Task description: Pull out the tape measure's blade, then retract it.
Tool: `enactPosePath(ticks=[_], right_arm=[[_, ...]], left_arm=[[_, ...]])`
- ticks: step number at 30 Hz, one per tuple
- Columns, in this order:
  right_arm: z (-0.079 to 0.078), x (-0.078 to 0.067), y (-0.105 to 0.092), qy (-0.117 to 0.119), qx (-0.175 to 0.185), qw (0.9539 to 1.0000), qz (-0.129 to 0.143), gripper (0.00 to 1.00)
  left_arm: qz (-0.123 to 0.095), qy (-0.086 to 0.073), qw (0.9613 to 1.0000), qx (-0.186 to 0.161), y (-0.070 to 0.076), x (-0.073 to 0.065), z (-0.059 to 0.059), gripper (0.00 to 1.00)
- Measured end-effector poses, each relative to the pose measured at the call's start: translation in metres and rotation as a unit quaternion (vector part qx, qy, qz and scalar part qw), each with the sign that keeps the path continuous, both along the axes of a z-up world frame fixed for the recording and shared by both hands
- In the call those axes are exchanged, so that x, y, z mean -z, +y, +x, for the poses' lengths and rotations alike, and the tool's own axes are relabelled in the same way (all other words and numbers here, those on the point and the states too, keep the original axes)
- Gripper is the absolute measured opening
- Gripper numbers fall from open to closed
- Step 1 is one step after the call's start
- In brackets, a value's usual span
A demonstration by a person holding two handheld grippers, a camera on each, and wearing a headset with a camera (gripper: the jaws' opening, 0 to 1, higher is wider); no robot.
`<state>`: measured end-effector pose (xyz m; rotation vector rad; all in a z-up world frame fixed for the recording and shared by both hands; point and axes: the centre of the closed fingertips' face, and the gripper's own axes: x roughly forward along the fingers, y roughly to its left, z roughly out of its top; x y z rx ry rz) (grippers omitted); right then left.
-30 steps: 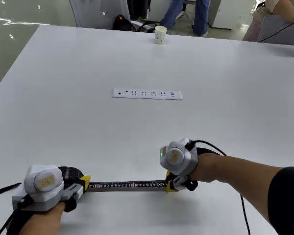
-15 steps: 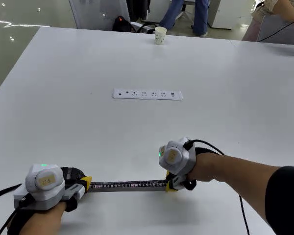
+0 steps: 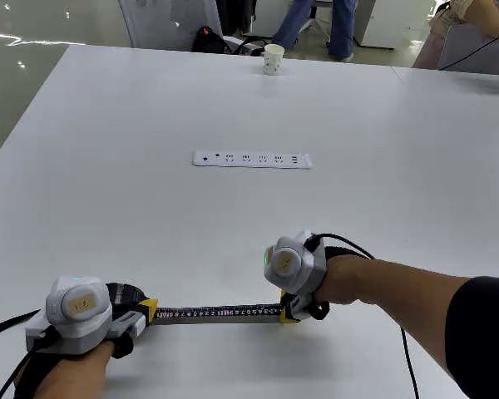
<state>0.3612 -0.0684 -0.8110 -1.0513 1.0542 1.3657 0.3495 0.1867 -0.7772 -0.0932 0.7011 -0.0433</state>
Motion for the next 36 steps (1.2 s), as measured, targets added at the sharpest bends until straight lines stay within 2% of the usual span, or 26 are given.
enactPosePath(ticks=[16, 21, 28, 36], right_arm=[[-0.001, -0.001, 0.004, -0.002, 0.003, 0.9996, 0.027, 0.11], [-0.001, -0.001, 0.006, -0.005, -0.007, 0.9996, 0.026, 0.11], [0.0, -0.001, 0.009, -0.001, 0.015, 0.9993, 0.035, 0.11], [0.0, -0.001, 0.012, -0.004, 0.006, 0.9994, 0.035, 0.11]], left_arm=[[-0.001, 0.002, 1.0, 0.0, 0.001, 0.0, 0.0, 0.61], [-0.002, 0.003, 1.0, 0.0, 0.001, 0.001, 0.0, 0.61], [-0.003, 0.006, 1.0, 0.001, 0.002, 0.001, 0.0, 0.61], [-0.003, 0.007, 1.0, 0.001, 0.003, 0.001, 0.0, 0.61]])
